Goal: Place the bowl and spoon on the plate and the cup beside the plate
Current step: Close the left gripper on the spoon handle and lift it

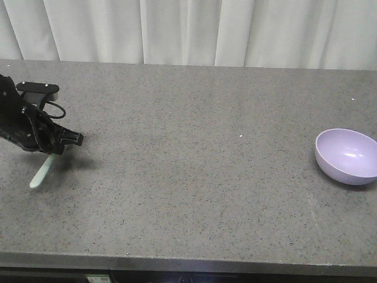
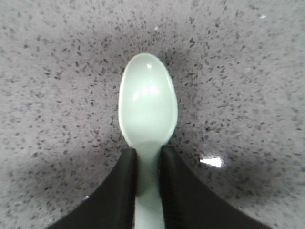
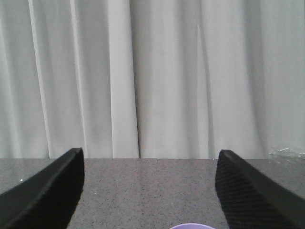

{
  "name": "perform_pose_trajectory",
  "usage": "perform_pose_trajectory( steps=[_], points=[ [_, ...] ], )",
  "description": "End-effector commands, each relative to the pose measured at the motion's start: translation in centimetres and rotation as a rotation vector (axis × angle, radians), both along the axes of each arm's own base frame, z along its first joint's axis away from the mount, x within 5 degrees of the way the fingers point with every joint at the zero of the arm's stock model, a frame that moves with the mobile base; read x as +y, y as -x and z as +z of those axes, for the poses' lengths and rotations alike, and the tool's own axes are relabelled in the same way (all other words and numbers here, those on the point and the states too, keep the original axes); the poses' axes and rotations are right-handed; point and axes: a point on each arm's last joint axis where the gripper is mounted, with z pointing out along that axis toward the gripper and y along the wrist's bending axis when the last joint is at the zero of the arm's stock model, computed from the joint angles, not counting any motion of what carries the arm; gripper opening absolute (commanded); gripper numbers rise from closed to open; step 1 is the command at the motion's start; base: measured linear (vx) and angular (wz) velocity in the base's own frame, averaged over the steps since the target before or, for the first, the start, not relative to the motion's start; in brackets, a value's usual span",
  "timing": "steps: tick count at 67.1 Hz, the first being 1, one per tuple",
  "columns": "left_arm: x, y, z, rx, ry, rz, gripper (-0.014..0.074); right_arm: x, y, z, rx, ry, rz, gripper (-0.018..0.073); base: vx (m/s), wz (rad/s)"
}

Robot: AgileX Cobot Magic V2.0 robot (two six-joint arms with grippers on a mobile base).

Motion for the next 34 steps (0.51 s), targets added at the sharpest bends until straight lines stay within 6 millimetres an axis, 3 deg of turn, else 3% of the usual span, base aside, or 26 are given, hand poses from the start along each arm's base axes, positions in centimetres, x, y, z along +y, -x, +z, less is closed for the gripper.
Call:
perform_pose_trajectory(
  steps=[1, 34],
  points=[
    [-0.1, 0.7, 4.9, -0.170, 0.033, 0.019, -0.0008, -0.4, 0.1, 1.7, -0.102, -0.001, -0.045, 0.0561, 0.00, 0.00],
    [-0.1, 6.1, 15.3, -0.498, 0.153, 0.042, -0.0007, -0.2, -0.6, 1.9, -0.050, -0.025, -0.019, 0.0532, 0.00, 0.00]
  ],
)
